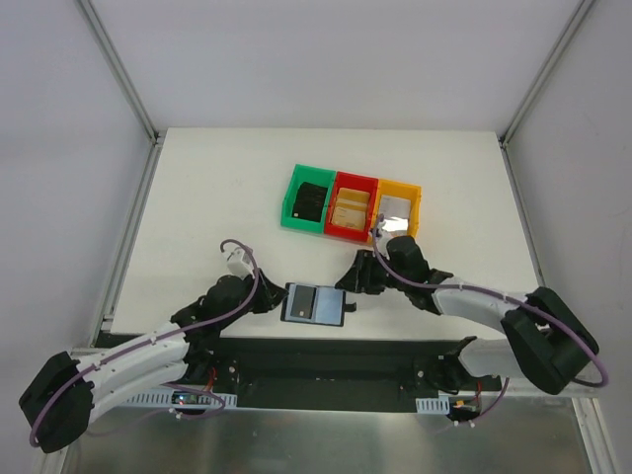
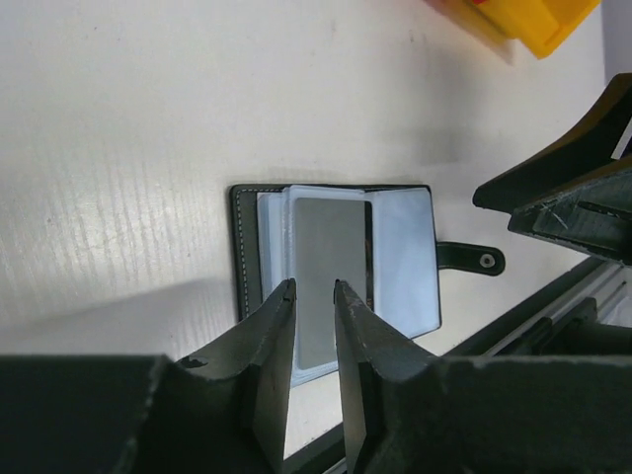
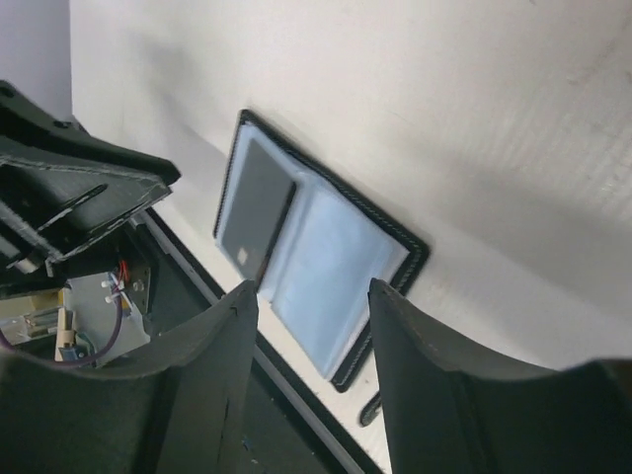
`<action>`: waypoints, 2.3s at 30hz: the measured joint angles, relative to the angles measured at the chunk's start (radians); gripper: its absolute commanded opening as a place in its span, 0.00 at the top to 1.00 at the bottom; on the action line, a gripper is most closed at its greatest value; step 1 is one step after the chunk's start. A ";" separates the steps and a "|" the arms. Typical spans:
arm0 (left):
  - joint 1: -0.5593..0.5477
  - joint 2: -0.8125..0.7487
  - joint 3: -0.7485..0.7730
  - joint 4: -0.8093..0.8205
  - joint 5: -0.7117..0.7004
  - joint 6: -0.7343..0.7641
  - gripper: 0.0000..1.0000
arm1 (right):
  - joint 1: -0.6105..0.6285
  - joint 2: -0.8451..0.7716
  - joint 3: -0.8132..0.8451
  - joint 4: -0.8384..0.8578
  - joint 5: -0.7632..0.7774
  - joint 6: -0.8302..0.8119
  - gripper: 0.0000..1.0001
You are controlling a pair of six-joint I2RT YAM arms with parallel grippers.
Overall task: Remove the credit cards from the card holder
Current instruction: Remove the credit card from the card holder.
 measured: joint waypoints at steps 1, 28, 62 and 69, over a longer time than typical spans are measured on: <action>0.000 -0.019 0.000 -0.005 0.000 0.000 0.84 | 0.011 -0.037 0.016 -0.047 0.020 -0.015 0.48; 0.002 0.282 -0.043 0.295 0.134 -0.029 1.00 | 0.209 0.223 0.072 0.250 0.086 0.157 0.47; 0.002 0.316 -0.050 0.347 0.135 -0.059 1.00 | 0.232 0.331 0.056 0.399 0.084 0.246 0.51; 0.002 0.345 -0.050 0.381 0.140 -0.072 1.00 | 0.233 0.347 0.056 0.418 0.082 0.258 0.65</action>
